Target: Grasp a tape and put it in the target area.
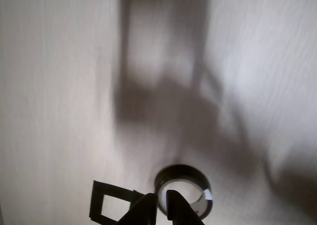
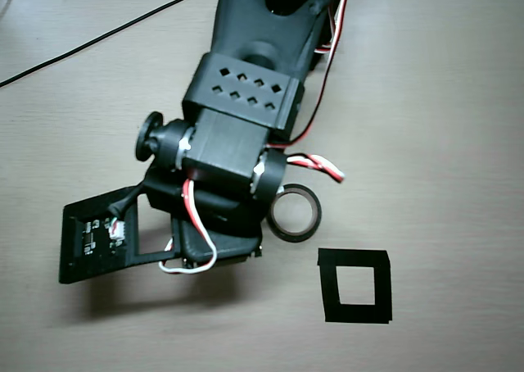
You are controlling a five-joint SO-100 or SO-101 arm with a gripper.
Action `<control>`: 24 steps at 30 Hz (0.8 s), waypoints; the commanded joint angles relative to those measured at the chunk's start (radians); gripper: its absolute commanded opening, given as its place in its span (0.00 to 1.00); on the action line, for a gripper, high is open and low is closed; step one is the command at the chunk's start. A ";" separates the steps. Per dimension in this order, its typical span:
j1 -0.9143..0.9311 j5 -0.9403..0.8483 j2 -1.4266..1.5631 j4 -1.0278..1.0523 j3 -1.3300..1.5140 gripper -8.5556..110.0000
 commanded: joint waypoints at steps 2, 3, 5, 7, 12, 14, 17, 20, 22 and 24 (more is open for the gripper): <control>0.012 -0.025 0.032 -0.028 0.058 0.07; 0.012 -0.025 0.032 -0.028 0.058 0.07; 0.012 -0.025 0.032 -0.028 0.060 0.07; 0.014 -0.025 0.032 -0.028 0.060 0.07; 0.014 -0.025 0.032 -0.028 0.060 0.07; 0.014 -0.025 0.032 -0.028 0.057 0.07; 0.014 -0.025 0.035 -0.028 0.060 0.07; 0.015 -0.025 0.035 -0.026 0.067 0.07; 0.017 -0.026 0.035 -0.026 0.069 0.07; 0.020 -0.028 0.035 -0.026 0.069 0.07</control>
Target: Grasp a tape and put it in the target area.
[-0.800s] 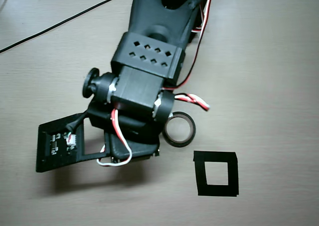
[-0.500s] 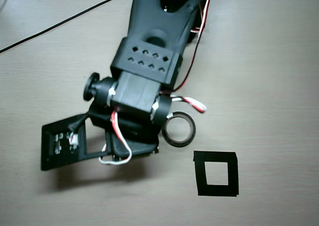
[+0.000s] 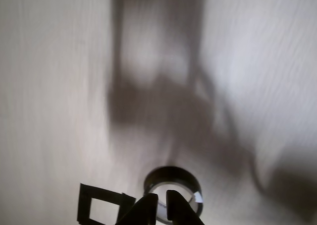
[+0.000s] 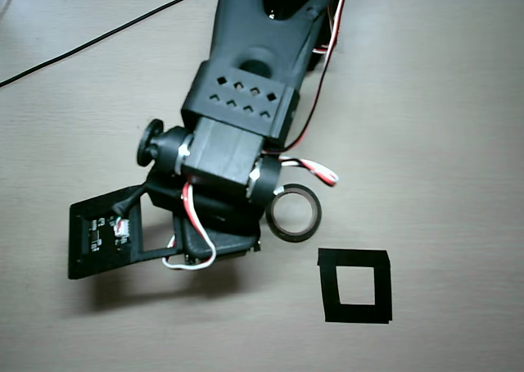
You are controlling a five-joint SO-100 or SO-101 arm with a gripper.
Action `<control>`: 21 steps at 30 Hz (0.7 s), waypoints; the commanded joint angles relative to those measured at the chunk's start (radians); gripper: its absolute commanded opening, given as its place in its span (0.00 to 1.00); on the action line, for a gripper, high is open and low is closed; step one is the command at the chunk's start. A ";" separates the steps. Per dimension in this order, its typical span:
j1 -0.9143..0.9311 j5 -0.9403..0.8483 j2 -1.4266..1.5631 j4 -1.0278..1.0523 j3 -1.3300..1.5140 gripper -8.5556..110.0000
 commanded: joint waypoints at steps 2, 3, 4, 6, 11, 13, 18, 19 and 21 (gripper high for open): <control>0.011 -0.011 0.032 -0.005 0.000 0.07; 0.012 -0.011 0.032 -0.005 0.000 0.07; 0.012 -0.012 0.032 -0.005 0.000 0.07; 0.015 -0.015 0.032 -0.005 0.000 0.07; 0.023 -0.023 0.032 -0.005 0.000 0.07; 0.025 -0.026 0.032 -0.006 0.000 0.07; 0.023 -0.021 0.031 -0.008 -0.002 0.07; 0.021 -0.021 0.031 -0.008 0.002 0.07; 0.021 -0.018 0.032 -0.008 0.006 0.07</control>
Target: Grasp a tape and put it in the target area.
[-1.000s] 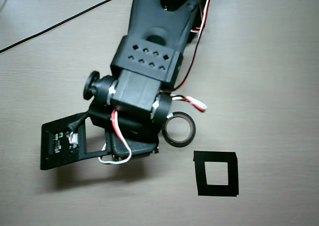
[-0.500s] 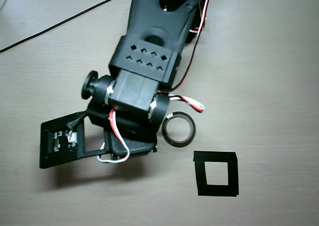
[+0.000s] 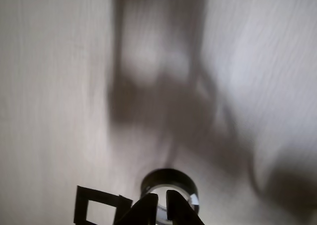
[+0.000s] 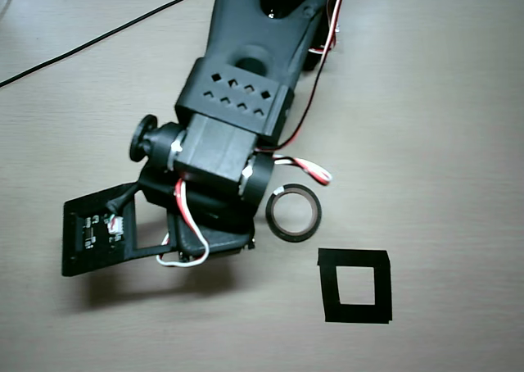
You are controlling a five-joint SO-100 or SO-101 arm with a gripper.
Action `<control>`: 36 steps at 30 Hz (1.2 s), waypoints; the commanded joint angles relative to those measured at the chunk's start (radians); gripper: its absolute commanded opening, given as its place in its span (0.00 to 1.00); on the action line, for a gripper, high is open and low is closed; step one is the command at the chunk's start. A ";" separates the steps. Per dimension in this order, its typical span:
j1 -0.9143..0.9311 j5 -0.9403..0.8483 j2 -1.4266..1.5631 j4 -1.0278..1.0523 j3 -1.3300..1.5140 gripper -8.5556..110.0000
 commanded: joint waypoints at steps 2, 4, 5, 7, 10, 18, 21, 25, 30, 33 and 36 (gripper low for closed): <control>0.005 0.002 0.032 -0.008 0.006 0.07; 0.005 -0.002 0.034 -0.006 0.011 0.07; 0.005 -0.003 0.037 -0.005 0.012 0.07; 0.005 -0.005 0.049 -0.003 0.018 0.07; 0.000 -0.005 0.061 0.006 0.029 0.08; -0.075 -0.081 0.311 -0.041 0.373 0.14; -0.123 -0.077 0.376 -0.067 0.494 0.16; -0.184 -0.034 0.387 -0.097 0.557 0.19; -0.265 -0.015 0.417 -0.186 0.670 0.20; -0.293 0.003 0.420 -0.247 0.739 0.20; -0.302 0.008 0.420 -0.307 0.804 0.19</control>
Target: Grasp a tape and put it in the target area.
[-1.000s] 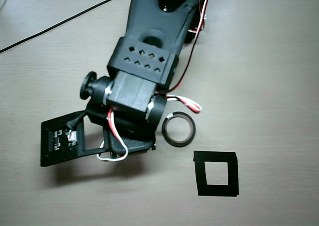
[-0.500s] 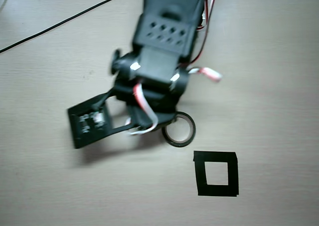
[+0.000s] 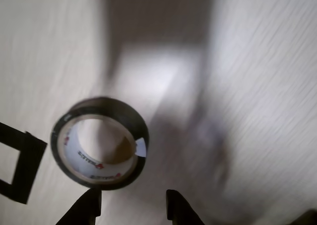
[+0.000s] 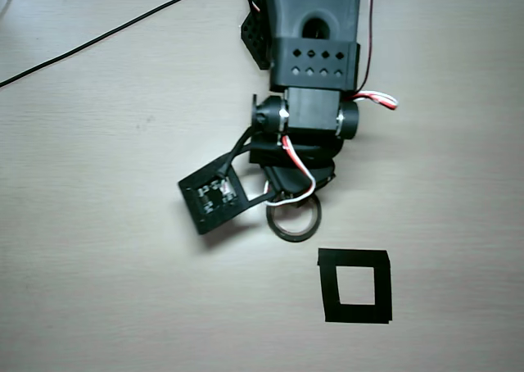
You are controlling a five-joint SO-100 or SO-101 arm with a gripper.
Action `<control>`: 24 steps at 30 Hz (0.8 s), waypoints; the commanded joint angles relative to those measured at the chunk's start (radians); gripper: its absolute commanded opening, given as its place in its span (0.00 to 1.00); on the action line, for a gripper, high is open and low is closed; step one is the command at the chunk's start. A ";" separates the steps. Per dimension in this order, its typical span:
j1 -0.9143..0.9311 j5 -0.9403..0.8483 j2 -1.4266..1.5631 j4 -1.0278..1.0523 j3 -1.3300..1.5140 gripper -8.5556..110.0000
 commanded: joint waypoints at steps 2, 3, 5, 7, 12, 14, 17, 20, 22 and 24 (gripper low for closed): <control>-0.006 0.006 0.021 -0.067 0.058 0.19; -0.006 0.005 0.020 -0.083 0.072 0.19; -0.005 0.002 0.017 -0.107 0.091 0.19; -0.005 0.002 0.012 -0.127 0.101 0.19; -0.015 -0.005 -0.026 -0.176 0.109 0.19; -0.015 -0.005 -0.055 -0.195 0.103 0.18; -0.015 -0.011 -0.097 -0.241 0.120 0.17; -0.015 -0.012 -0.138 -0.288 0.130 0.16; -0.017 -0.011 -0.166 -0.316 0.130 0.13; -0.023 -0.018 -0.187 -0.337 0.132 0.10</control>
